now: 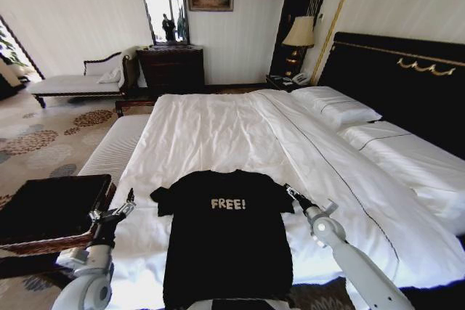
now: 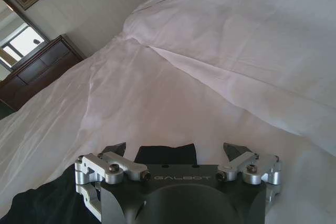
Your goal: Fold the clothes on the bed and place them into the basket.
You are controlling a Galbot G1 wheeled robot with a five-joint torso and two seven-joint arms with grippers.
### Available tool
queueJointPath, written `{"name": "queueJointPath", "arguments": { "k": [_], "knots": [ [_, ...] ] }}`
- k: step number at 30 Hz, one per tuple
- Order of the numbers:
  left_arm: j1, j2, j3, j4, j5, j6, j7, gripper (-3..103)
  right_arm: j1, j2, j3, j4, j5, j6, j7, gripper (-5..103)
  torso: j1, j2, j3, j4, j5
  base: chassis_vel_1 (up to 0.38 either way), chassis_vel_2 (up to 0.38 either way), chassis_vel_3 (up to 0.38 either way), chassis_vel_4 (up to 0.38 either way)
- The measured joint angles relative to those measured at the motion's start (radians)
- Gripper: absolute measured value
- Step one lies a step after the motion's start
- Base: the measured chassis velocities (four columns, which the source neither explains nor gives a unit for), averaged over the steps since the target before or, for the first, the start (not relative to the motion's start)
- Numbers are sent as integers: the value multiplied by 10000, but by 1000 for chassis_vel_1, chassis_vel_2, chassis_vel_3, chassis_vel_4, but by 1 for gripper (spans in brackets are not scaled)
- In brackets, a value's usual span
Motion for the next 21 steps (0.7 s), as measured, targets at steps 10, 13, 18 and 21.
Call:
{"name": "queueJointPath", "arguments": {
  "k": [10,13,18,21],
  "knots": [
    [32,-36,23,-21,9,-48,-84,100,28,81,-76,-23,-91,171,36,74,0,-1,0,1,0,0,0,0,0],
    [97,-46,16,-55,19,-119,-108,100,45,103,-69,-100,-210,267,72,47,-1,0,-1,1,0,0,0,0,0],
    [89,-61,30,-59,35,-148,-129,100,15,136,-62,-124,-240,388,76,30,0,0,0,1,0,0,0,0,0],
    [81,-84,40,-59,42,-164,-150,100,-30,145,-62,-122,-309,402,77,14,0,0,0,0,0,0,0,0,0]
  ]
}}
